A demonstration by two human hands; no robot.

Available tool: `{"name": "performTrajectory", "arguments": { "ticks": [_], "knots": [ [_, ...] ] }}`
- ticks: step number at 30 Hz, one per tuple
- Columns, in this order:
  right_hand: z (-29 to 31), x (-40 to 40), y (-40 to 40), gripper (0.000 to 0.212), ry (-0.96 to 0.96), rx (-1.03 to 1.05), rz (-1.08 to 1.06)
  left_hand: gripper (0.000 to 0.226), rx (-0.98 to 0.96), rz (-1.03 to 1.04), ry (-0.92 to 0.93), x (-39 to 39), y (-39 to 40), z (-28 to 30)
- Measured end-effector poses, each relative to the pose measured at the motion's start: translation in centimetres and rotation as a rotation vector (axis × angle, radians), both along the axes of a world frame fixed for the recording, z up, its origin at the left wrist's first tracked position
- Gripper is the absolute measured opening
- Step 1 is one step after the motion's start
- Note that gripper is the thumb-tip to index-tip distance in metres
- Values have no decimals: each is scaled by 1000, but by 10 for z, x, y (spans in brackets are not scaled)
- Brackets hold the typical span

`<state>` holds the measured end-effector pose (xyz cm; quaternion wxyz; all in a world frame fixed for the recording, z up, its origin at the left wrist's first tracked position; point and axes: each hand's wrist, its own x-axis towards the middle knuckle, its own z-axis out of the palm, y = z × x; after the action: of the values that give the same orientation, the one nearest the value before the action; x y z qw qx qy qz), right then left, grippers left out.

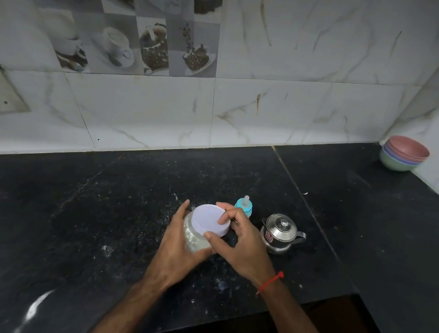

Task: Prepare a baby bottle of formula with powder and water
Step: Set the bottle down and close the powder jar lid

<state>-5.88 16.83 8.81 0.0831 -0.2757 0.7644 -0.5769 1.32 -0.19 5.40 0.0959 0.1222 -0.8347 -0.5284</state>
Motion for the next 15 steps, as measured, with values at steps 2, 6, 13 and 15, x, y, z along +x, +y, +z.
{"name": "performTrajectory", "arguments": {
  "ticks": [2, 6, 13, 15],
  "knots": [
    [6, -2, 7, 46, 93, 109, 32, 133, -2, -8, -7, 0, -1, 1],
    [23, -13, 19, 75, 154, 365, 201, 137, -36, -46, -22, 2, -3, -2],
    [47, -32, 28, 75, 180, 608, 345, 138, -118, -117, 3, 2, 0, 1],
    [42, -30, 22, 67, 176, 662, 173, 137, -148, -127, 18, 2, 2, 4]
  ]
}}
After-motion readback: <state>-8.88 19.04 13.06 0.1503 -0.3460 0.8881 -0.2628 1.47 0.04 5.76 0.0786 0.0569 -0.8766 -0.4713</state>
